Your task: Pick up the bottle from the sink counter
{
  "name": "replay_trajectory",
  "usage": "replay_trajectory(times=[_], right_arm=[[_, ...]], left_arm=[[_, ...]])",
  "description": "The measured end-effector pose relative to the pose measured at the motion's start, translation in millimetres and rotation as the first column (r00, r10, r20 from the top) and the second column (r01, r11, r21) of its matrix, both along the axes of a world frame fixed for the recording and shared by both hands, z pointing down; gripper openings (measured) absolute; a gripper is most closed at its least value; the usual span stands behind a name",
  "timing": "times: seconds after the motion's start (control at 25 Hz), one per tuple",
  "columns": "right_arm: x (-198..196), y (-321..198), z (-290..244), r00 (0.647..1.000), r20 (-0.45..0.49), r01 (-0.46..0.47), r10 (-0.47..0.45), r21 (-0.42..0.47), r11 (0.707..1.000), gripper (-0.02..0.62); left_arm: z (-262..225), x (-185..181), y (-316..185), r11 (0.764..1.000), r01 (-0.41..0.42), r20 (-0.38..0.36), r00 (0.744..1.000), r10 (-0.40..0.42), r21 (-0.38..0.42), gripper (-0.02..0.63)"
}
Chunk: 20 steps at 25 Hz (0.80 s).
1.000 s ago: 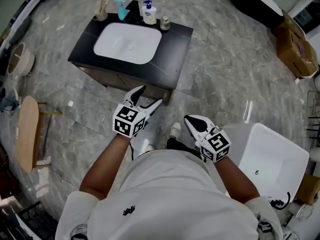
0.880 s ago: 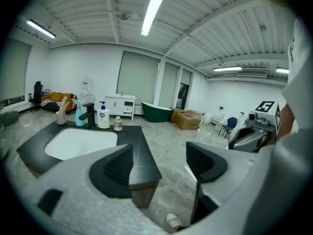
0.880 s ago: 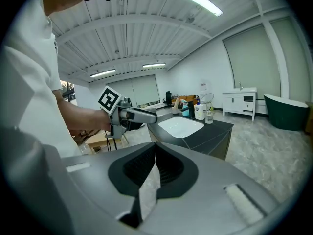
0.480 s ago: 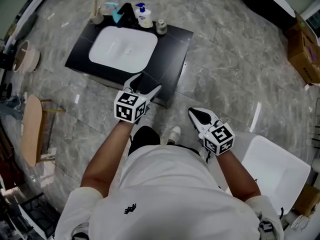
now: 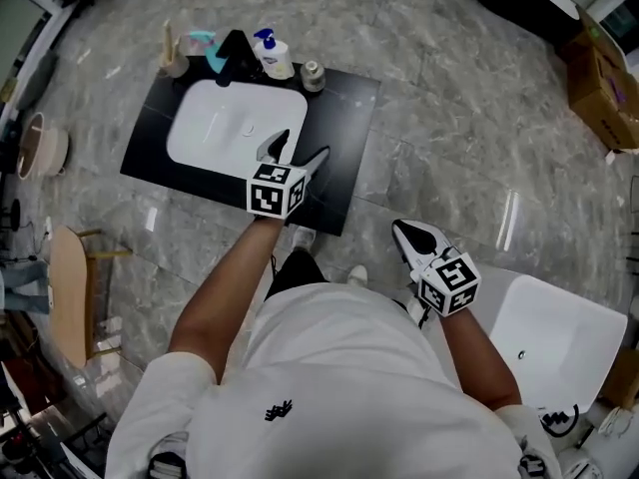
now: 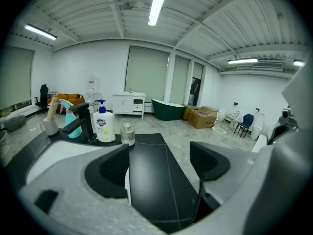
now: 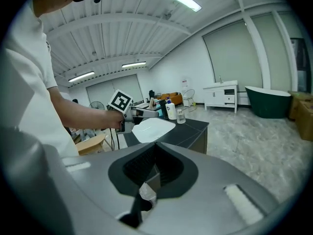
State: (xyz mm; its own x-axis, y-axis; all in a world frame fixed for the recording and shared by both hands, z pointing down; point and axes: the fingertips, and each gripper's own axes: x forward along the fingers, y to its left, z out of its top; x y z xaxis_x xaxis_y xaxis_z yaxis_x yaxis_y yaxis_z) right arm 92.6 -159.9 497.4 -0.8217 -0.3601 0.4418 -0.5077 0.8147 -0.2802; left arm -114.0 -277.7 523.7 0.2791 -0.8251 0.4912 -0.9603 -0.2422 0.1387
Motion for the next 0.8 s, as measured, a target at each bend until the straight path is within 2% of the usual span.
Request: replay_trajectory(times=[0.2, 0.4, 0.8], right_arm=[[-18, -31, -2, 0.995, -0.031, -0.096, 0.096, -0.002, 0.995, 0.015], [-27, -47, 5, 0.975, -0.09, -0.207, 0.203, -0.033, 0.978, 0.015], [-39, -54, 15, 0.905, -0.177, -0.406, 0.387, -0.08, 0.911, 0.014]], left_arm=[[23, -35, -65, 0.999, -0.027, 0.011, 1.0, 0.027, -0.021, 0.383], [54, -48, -127, 0.997, -0.071, 0.026, 0.997, 0.072, -0.044, 0.383], [109, -72, -206, 0.994, -0.068, 0.034, 0.997, 0.071, -0.082, 0.388]])
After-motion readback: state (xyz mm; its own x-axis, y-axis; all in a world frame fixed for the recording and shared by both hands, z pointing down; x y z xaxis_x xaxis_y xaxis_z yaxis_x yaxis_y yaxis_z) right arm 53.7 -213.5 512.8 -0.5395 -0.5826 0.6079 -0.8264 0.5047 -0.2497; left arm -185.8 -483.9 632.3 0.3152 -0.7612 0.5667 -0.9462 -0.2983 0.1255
